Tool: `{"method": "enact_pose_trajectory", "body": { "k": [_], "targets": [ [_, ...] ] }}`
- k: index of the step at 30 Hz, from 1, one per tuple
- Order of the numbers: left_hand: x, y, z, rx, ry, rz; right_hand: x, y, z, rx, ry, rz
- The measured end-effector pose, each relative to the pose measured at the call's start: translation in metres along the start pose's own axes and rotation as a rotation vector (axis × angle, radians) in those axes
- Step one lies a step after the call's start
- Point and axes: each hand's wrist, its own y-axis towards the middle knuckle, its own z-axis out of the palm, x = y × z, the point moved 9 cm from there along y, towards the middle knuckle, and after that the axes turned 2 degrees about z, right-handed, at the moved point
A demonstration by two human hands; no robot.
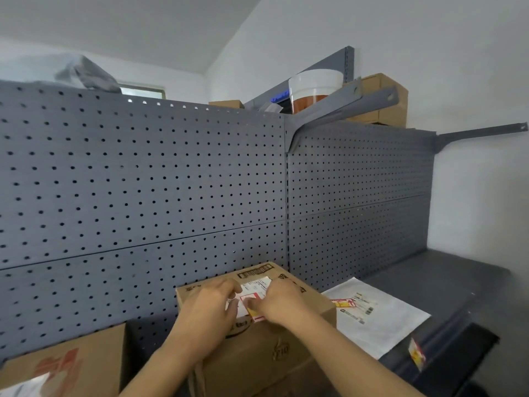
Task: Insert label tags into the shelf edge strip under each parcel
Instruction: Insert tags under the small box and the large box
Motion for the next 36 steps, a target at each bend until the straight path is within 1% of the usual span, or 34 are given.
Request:
{"method": "enact_pose_trajectory", "body": {
  "k": [4,9,12,16,19,22,25,30,34,36],
  "targets": [
    [0.009,0.004,0.003,-0.004,0.032,-0.007,0.003,0.020,0.011,0.094,-0.027,0.017],
    [0.014,0.004,0.001,0.001,0.039,-0.044,0.000,0.026,0.008,0.243,-0.083,0.090],
    [0.014,0.003,-0.004,-0.001,0.037,-0.061,-0.001,0.027,0.007,0.313,-0.022,0.090],
    [0.014,-0.001,-0.011,-0.011,0.047,-0.069,0.003,0.021,0.007,0.318,0.141,0.043],
    [0.016,-0.009,-0.016,-0.019,0.047,-0.083,0.005,0.016,0.004,0.282,0.215,-0.006],
    [0.017,-0.021,-0.023,-0.041,0.032,-0.083,0.007,0.009,-0.006,0.227,0.353,-0.059],
    [0.015,-0.033,-0.032,-0.053,0.022,-0.081,0.017,-0.004,-0.016,0.180,0.490,-0.163],
    [0.007,-0.061,-0.055,-0.078,0.057,-0.079,0.044,-0.043,-0.006,0.213,0.548,-0.321],
    [0.001,-0.096,-0.079,-0.111,0.107,-0.154,0.058,-0.078,0.003,0.196,0.512,-0.413],
    [0.000,-0.120,-0.090,-0.118,0.126,-0.213,0.060,-0.096,0.011,0.220,0.496,-0.445]
  ]
}}
